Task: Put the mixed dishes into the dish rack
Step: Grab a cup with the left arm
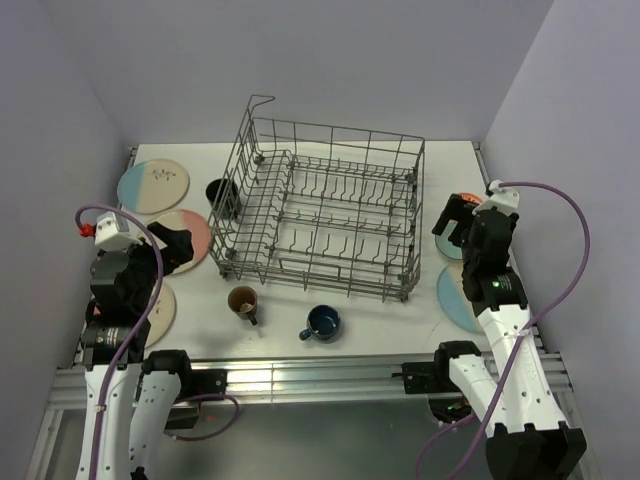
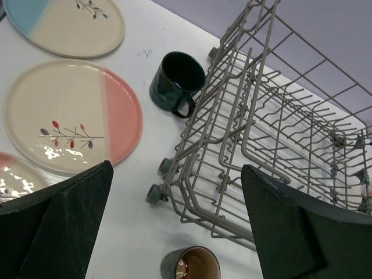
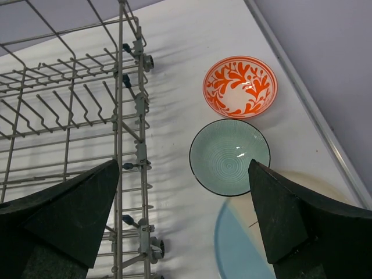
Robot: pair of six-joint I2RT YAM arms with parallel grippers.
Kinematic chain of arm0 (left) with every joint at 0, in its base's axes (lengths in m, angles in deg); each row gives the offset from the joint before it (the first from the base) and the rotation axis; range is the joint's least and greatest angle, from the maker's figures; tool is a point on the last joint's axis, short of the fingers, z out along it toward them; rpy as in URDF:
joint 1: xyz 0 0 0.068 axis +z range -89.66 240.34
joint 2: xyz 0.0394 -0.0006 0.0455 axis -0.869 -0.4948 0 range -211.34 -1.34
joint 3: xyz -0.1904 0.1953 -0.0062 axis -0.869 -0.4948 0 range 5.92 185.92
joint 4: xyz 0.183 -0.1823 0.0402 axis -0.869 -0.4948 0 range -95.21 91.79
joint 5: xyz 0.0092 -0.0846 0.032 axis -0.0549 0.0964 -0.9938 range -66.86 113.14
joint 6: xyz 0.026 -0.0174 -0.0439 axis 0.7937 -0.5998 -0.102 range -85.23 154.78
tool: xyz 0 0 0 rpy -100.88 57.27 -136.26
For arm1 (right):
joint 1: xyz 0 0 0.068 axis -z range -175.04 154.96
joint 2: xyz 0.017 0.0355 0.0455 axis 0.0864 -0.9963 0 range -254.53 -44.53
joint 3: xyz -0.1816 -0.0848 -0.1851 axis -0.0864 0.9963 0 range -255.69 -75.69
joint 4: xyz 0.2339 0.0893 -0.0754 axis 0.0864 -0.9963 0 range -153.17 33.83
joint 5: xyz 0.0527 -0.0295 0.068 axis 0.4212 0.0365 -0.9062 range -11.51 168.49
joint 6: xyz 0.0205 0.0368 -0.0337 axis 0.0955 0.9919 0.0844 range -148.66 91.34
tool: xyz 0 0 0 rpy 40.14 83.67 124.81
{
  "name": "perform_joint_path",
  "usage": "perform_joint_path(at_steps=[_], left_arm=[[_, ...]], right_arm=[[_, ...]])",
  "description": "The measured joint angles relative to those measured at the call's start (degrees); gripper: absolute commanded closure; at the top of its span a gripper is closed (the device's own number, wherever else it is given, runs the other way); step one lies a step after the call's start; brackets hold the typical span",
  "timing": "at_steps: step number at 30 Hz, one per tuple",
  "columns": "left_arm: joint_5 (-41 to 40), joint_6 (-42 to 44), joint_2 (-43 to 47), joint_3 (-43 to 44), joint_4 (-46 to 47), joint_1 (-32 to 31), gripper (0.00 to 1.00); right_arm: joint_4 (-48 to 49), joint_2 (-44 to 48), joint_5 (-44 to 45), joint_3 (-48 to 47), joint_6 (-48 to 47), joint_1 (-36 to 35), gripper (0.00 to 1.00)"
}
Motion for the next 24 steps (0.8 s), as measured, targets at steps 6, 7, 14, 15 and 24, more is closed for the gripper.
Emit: perform_joint_path(at_steps=[6, 7, 14, 15, 24], left_arm=[[2.58, -2.69, -0.59, 1.44, -3.74, 0.0, 0.01], [3.15, -3.39, -0.81, 1.86, -4.48, 0.0, 0.01], [7.3, -11.23, -1.31, 2.84, -11.74, -0.02, 0.07], [7.98, -12.48, -1.31, 2.8, -12.74, -0.02, 0.09], [10.45, -21.46, -0.22, -1.77, -21.59, -0.04, 0.19]], right_arm=[[-1.42, 0.37, -9.75, -1.09, -7.89, 0.0, 0.0], [-2.19, 0.68, -13.31, -1.42, -10.54, 0.0, 0.0], [-9.68, 1.95, -37.66, -5.33, -25.83, 0.0, 0.0], [-10.25, 2.12, -39.89, -5.33, -27.15, 0.0, 0.0], [-13.84, 2.93, -54.58, -2.67, -34.53, 0.0, 0.0]])
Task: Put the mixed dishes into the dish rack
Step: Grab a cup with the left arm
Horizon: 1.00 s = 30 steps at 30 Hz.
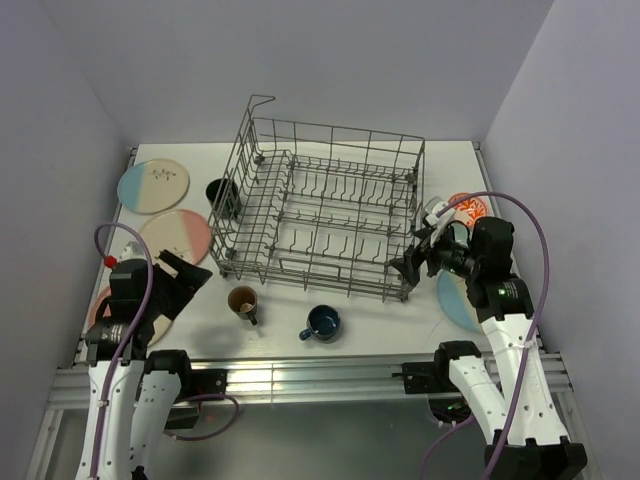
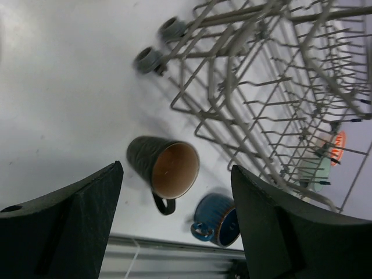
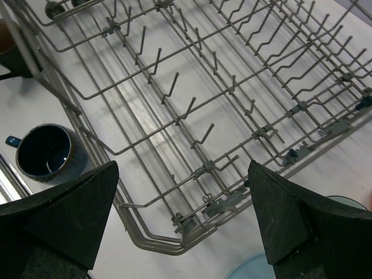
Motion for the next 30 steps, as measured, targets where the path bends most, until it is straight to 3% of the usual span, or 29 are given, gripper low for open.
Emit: perform_joint_path(at_steps=[5, 14, 21, 30], left_arm=[[0.09, -1.99, -0.9, -1.49, -4.81, 0.0, 0.25], [1.44, -4.55, -7.93, -6.73, -4.17, -3.23, 0.33], [-0.74, -8.55, -13.53, -6.84, -0.15, -13.05, 0.33], [-7.15, -14.84, -23.93, -6.88, 3.85, -27.06, 0.53]], right_arm=[[-0.13, -0.07, -3.43, 0.66, -1.57, 0.0, 0.01], [0.55, -0.68, -6.99, 2.32, -2.23, 0.0, 0.02], [0.66, -0.74, -8.02, 2.38, -2.69, 0.0, 0.01], [0.66, -1.14, -8.35, 2.47, -3.52, 0.0, 0.01]])
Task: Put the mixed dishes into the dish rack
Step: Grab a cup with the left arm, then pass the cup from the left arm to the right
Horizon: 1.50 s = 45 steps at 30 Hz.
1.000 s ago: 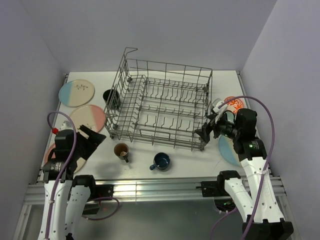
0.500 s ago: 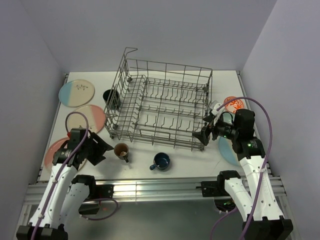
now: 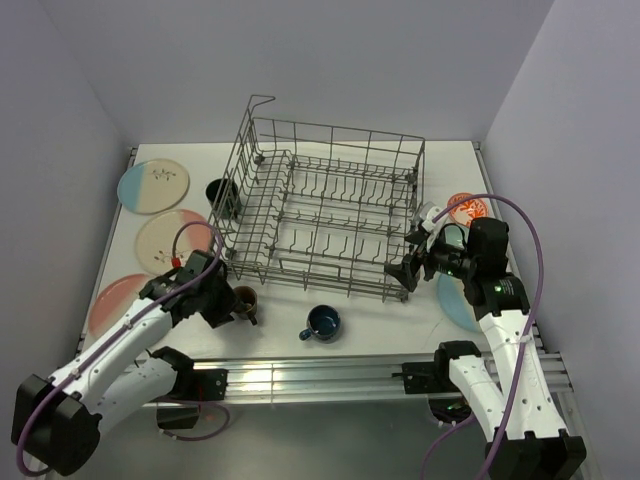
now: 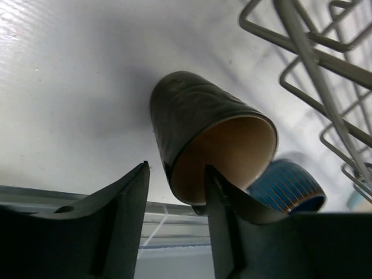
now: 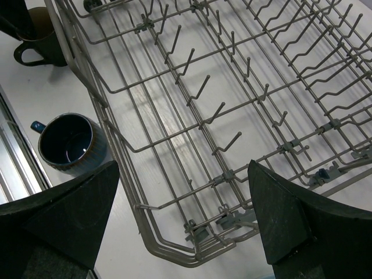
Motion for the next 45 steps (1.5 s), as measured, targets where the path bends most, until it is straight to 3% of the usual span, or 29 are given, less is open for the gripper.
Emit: perform_joint_path(at_steps=[14, 19, 30, 36, 41, 45], left_arm=[[-5.86, -5.2, 1.9, -5.27, 4.7, -3.1, 0.81], [-5.7, -5.92, 3.78, -6.91, 5.99, -3.1, 1.0], [-2.45, -0.11, 19.1, -7.23, 3.63, -3.19, 1.0], [9.27, 6.25, 27.76, -6.82, 6.47, -3.21, 1.0], [17.92, 10.21, 28.28, -3.28, 9.92, -3.26, 1.0], [24.04, 11.37, 23.08, 2.6, 15.74, -3.3, 1.0]], right_arm=[[-0.02, -0.2, -0.98, 0.72, 0.0, 0.0, 0.01], [-0.09, -0.31, -2.71, 0.72, -0.17, 0.0, 0.01], [-1.27, -0.13, -7.3, 0.37, 0.26, 0.0, 0.02], [-0.61, 0.07, -13.57, -1.05, 6.01, 0.0, 0.03], [4.44, 0.46, -19.15, -1.7, 16.09, -0.28, 0.04], [10.05, 0.48, -21.59, -2.19, 24.41, -1.36, 0.04]])
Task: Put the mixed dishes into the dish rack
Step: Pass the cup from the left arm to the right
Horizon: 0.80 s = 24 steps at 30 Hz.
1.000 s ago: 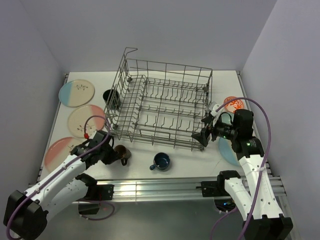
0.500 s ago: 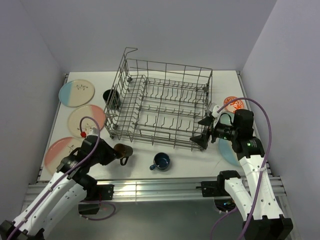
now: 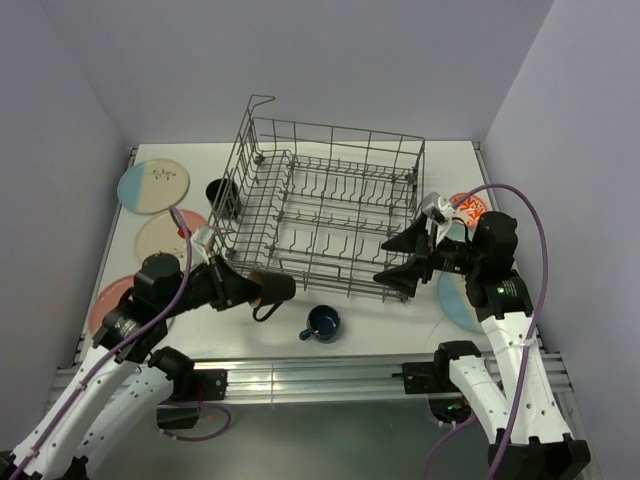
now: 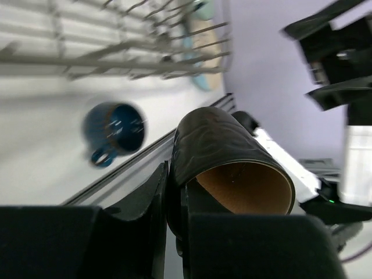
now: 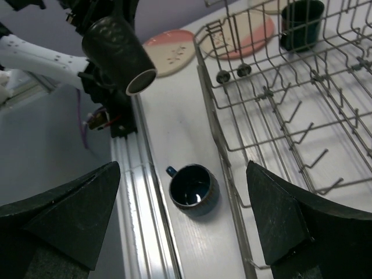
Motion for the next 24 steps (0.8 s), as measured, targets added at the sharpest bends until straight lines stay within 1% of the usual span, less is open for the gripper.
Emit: perform_joint_path(at_steps=[2, 5, 7, 9, 14, 16, 19, 24], left_arm=[[2.1, 0.22, -4.2, 3.85, 3.56, 0.0, 1.0], [3.08, 0.24, -11.28, 10.23, 8.37, -0.02, 1.0], [2.86, -0.11, -16.35, 14.19, 13.31, -0.02, 1.0], [2.36, -0.92, -20.24, 16.39, 18.43, -0.02, 1.0], [-0.22, -5.9, -28.92, 17.05, 34.05, -0.22, 1.0], [-1.16, -8.11, -32.74, 17.05, 39.87, -0.74, 1.0], [-1.57, -11.04, -38.6, 17.11, 47.23, -2.45, 1.0], [-2.05, -13.68, -45.88, 18.88, 53.11, -6.01, 1.0]], right_arm=[[2.89, -0.15, -0.87, -0.22, 4.07, -0.79, 0.04], [8.07, -0.79, -1.9, -0.26, 10.75, -2.1, 0.04], [12.61, -1.29, -2.4, -0.2, 16.26, -2.82, 0.04], [19.12, -1.99, -2.67, -0.04, 22.84, -3.43, 0.04], [37.94, -4.83, -2.14, 2.32, 40.79, -5.81, 0.02], [42.73, -6.51, -0.7, 2.71, 45.88, -7.28, 0.02], [47.3, -9.99, 3.04, 2.75, 51.19, -9.44, 0.02], [51.28, -15.23, 8.52, 2.75, 55.15, -11.65, 0.03]])
